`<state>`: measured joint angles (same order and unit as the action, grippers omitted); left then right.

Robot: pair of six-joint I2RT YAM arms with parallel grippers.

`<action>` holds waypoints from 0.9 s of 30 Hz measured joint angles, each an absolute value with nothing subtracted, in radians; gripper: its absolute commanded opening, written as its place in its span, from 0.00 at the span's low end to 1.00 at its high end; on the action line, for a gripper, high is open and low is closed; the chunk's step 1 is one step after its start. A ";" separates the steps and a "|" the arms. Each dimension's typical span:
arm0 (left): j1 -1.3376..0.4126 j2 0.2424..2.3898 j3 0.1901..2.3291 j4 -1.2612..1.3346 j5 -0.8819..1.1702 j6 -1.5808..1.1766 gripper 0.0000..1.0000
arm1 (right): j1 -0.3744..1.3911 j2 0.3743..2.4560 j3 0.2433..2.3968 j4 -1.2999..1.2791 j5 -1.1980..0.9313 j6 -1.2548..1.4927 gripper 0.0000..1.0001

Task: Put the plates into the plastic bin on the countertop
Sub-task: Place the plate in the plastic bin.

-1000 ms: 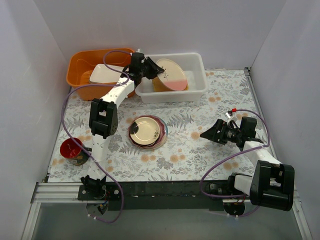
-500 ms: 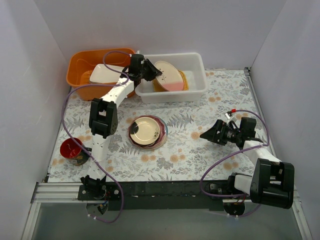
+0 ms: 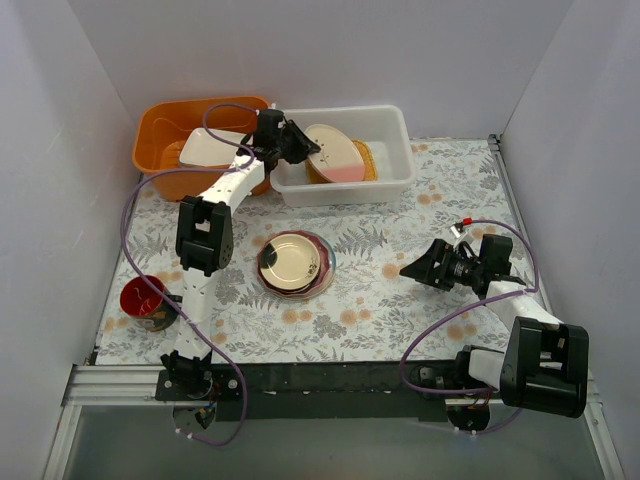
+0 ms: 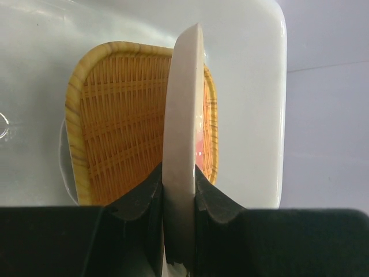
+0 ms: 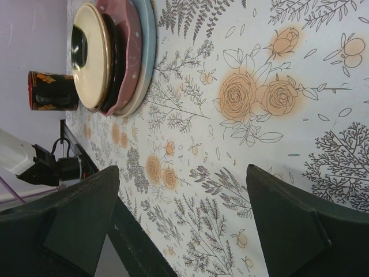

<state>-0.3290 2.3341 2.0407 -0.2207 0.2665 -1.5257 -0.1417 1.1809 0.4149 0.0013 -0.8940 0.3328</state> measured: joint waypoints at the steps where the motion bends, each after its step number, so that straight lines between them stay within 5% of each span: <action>1: -0.329 2.334 2.041 -0.224 0.266 -1.523 0.31 | -0.142 1.180 0.415 0.001 -0.894 0.333 0.98; 3: -0.328 2.334 2.041 -0.245 0.260 -1.498 0.53 | -0.142 1.180 0.415 0.001 -0.895 0.333 0.98; 11: -0.349 2.339 2.065 -0.448 0.216 -1.385 0.96 | -0.142 1.175 0.414 0.002 -0.900 0.337 0.98; 27: -0.348 2.338 2.098 -0.524 0.234 -1.324 0.98 | -0.142 1.162 0.409 0.001 -0.900 0.337 0.98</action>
